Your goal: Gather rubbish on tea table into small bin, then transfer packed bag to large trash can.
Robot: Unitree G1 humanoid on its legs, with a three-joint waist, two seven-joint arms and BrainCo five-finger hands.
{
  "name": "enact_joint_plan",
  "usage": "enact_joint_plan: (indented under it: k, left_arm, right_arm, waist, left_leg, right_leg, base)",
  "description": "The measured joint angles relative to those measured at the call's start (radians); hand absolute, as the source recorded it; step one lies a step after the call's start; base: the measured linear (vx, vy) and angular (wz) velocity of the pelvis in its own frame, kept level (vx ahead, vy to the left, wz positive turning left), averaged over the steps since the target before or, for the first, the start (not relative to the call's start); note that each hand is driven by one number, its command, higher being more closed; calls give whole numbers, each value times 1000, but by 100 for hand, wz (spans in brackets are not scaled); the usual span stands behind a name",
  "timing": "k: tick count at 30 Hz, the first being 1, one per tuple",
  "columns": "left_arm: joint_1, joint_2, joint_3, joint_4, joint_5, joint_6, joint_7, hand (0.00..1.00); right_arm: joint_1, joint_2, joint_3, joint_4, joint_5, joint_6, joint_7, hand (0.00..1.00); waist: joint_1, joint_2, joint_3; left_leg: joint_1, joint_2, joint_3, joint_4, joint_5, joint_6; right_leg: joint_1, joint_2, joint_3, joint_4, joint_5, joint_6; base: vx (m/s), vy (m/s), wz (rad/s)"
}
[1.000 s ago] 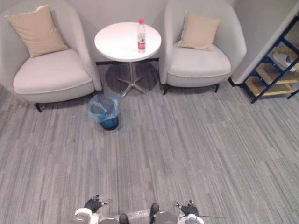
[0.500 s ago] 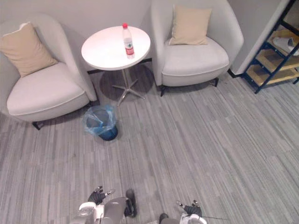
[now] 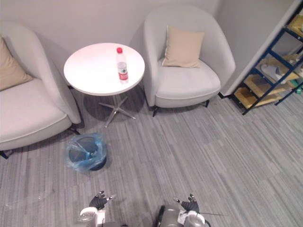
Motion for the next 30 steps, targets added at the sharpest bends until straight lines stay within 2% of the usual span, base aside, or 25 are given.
enact_joint_plan:
  k: [1,2,3,4,5,6,7,9,10,11,12,13,15,16,17,18,19,21,22,23,25,26,27,28,30]
  left_arm:
    - [10,5,1,5,1,0,0,0]
    - [4,-19,9,32,2,1,2,0]
    - [2,-35,10,37,8,0,0,0]
    - [1,-46,19,36,9,-1,0,0]
    - [-5,-59,54,36,9,0,-1,0]
    - [-7,-64,82,27,9,0,0,0]
    - [-5,-67,109,7,9,-1,0,0]
    - [-5,-63,124,-35,8,-3,0,0]
    - [-5,-63,124,-58,8,-4,0,0]
    - [-5,-66,124,-71,9,-4,0,0]
    - [-6,-71,124,-84,9,-6,0,0]
    - [-7,-74,124,-92,8,-8,0,0]
    - [-7,-79,124,-97,9,-15,1,0]
    - [-9,-81,124,-95,9,-15,0,0]
    - [-11,-82,120,-89,9,-16,0,0]
    - [-17,-80,115,-74,9,-21,0,0]
    - [-23,-69,115,-60,9,-21,0,0]
    - [-24,-44,113,-48,9,-18,-1,0]
    - [-24,-43,112,-44,9,-17,-1,0]
    - [-22,-37,109,-35,9,-15,-1,0]
    - [-16,-22,86,-17,9,-12,-1,0]
    - [-15,-12,66,-6,8,-13,-1,0]
    - [-15,-5,43,10,8,-8,-2,0]
    - [-16,-5,40,15,7,-4,-2,0]
    - [-6,-5,37,17,3,-1,-1,0]
  right_arm:
    - [6,-1,0,9,2,0,1,0]
    - [-15,-28,0,15,-1,-2,4,0]
    - [-13,-43,-1,17,-1,-3,4,0]
    - [-15,-47,-1,19,-1,-3,4,0]
    - [-12,-44,-5,18,4,-5,4,0]
    - [-11,-43,-2,14,1,-5,1,0]
    - [-5,-34,20,13,1,-6,1,0]
    - [-1,-24,29,11,3,-7,-4,0]
    - [4,-17,30,10,3,-8,-5,0]
    - [6,-16,29,10,4,-8,-6,0]
    - [7,-12,25,5,4,-8,-8,0]
    - [9,-10,21,-5,6,-7,-10,0]
    - [13,-2,10,-17,13,-7,-16,0]
    - [11,1,7,-17,13,-7,-16,0]
    - [9,-2,0,-13,12,-8,-16,0]
    - [-5,-3,-2,12,11,-8,-16,0]
    - [-15,6,0,21,10,-4,-16,0]
    - [-15,27,0,20,0,-5,-11,0]
    - [-15,27,0,23,-2,-5,-7,0]
    - [-16,27,0,26,-5,-5,-2,0]
    - [-8,29,-1,28,-10,-4,2,0]
    - [-9,27,-1,28,-13,-6,5,0]
    - [-8,21,-1,33,-29,-4,7,0]
    - [-8,17,0,33,-32,-3,8,0]
    - [-9,8,0,33,-37,-4,10,0]
  waist:
    - [-8,-24,-7]
    - [-2,41,-6]
    - [-5,60,-16]
    - [1,72,-11]
    - [2,84,0]
    - [1,83,2]
    - [5,71,15]
    - [22,58,30]
    - [28,46,31]
    - [32,45,31]
    - [38,44,31]
    - [44,45,31]
    - [50,42,34]
    - [52,39,33]
    - [54,39,31]
    - [63,33,31]
    - [65,12,25]
    - [60,-18,15]
    - [62,-18,15]
    - [65,-16,15]
    - [62,-13,12]
    - [55,-18,8]
    - [46,-16,5]
    - [45,-14,4]
    - [35,0,-2]
  left_leg:
    - [15,-13,-21,0,-13,-22]
    - [26,40,-43,11,-27,-52]
    - [10,55,-56,49,-9,-82]
    - [6,69,-56,86,-2,-94]
    - [-40,90,-71,213,16,-123]
    - [-108,110,-87,388,55,-120]
    - [-205,145,-103,628,96,-108]
    - [-312,186,-72,819,70,-88]
    - [-373,196,-43,835,59,-68]
    - [-409,200,-24,825,55,-60]
    - [-452,203,15,772,47,-48]
    - [-470,198,45,704,47,-48]
    - [-481,152,110,451,51,-49]
    - [-471,112,120,321,78,-54]
    - [-447,62,117,142,150,-50]
    - [-410,23,100,64,273,4]
    - [-392,-1,108,37,283,10]
    - [-383,-28,126,63,229,36]
    - [-372,-28,131,76,206,36]
    - [-338,-29,141,85,174,38]
    - [-254,-45,143,62,132,47]
    - [-222,-60,137,44,116,50]
    - [-185,-73,120,33,95,53]
    - [-168,-74,112,29,87,52]
    - [-120,-67,70,1,81,49]
  right_leg:
    - [-1,-3,25,-37,107,-29]
    - [0,31,-6,23,74,-39]
    - [16,42,-17,20,21,-47]
    - [27,51,-22,18,12,-54]
    - [69,68,-26,6,-15,-66]
    - [104,76,-32,-6,-34,-72]
    - [170,86,-41,-28,-56,-86]
    - [255,93,-48,-43,-104,-108]
    - [297,92,-50,-59,-123,-106]
    - [318,93,-53,-72,-131,-105]
    - [347,92,-60,-99,-127,-81]
    - [364,91,-65,-120,-128,-73]
    - [410,84,-70,-164,-130,-57]
    - [426,77,-76,-179,-133,-45]
    - [439,71,-76,-195,-140,-29]
    - [453,60,-50,-204,-150,-9]
    - [458,39,-41,-214,-147,2]
    - [464,1,-6,-191,-148,35]
    - [459,-5,8,-153,-157,49]
    - [432,-21,25,-34,-176,80]
    - [339,-57,41,256,-173,114]
    - [303,-82,40,370,-179,120]
    - [267,-107,29,462,-219,96]
    - [248,-113,15,485,-235,87]
    - [185,-99,-12,455,-280,59]
  base:
    - [462,-275,46]
    - [418,-255,32]
    - [403,-238,12]
    - [395,-247,24]
    - [381,-267,14]
    - [432,-280,21]
    - [329,-206,8]
    - [281,-146,3]
    - [246,-132,8]
    - [238,-96,12]
    - [211,-47,11]
    - [292,-23,16]
    - [374,38,18]
    - [501,128,16]
    - [414,128,-4]
    - [492,152,-7]
    - [420,133,-2]
    - [450,161,7]
    - [387,158,-18]
    - [361,159,-28]
    - [367,158,-17]
    - [316,105,20]
    - [253,61,30]
    - [304,51,37]
    - [374,-16,51]
